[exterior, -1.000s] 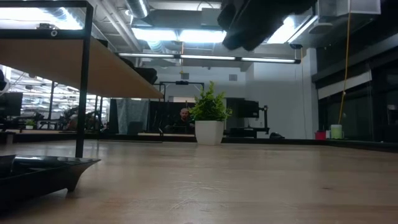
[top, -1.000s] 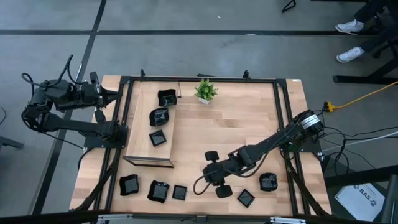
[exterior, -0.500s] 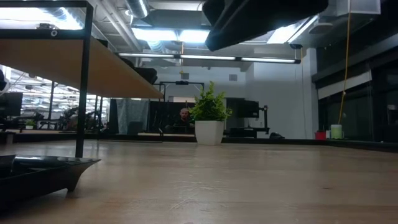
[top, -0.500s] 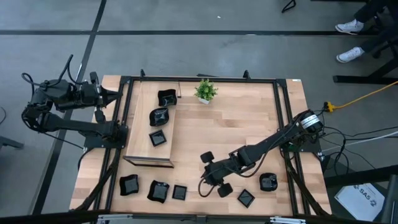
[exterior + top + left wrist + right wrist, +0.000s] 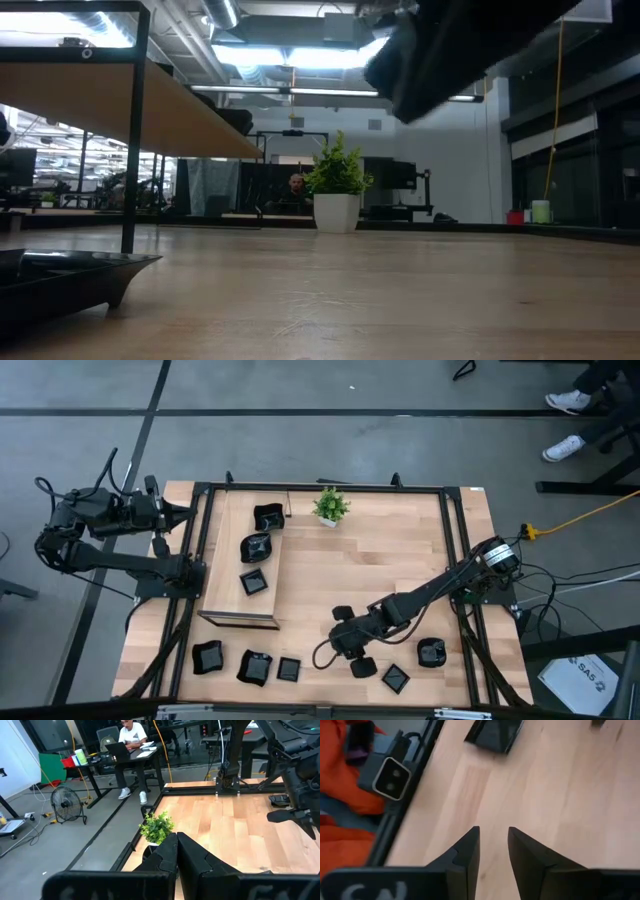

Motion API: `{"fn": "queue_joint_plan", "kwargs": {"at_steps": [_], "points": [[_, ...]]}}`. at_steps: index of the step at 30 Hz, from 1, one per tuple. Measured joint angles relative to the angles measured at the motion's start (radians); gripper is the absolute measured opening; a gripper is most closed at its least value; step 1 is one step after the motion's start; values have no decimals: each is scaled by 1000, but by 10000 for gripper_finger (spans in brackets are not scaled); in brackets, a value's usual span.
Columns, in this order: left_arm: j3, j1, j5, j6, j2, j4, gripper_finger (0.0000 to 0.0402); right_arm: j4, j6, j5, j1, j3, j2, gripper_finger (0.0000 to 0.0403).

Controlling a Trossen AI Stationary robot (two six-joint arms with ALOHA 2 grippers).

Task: Pick & Place Mini shaped plates
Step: Stack the black leaf shape bowl on top of the black leaf shape bowl on the shelf

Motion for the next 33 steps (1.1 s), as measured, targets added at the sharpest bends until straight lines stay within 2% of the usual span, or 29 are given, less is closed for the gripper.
{"fn": "queue_joint_plan", "kwargs": {"at_steps": [5, 12, 22, 33], "points": [[0, 0, 0, 0, 0, 0, 4, -94, 190, -107, 0, 0, 0, 101], [0, 0, 0, 0, 0, 0, 4, -253, 478, -322, 6, 0, 0, 101], [0, 0, 0, 0, 0, 0, 4, -392, 772, -369, 70, 0, 0, 101], [0, 0, 0, 0, 0, 0, 4, -702, 1066, -474, 126, 0, 0, 101]]}}
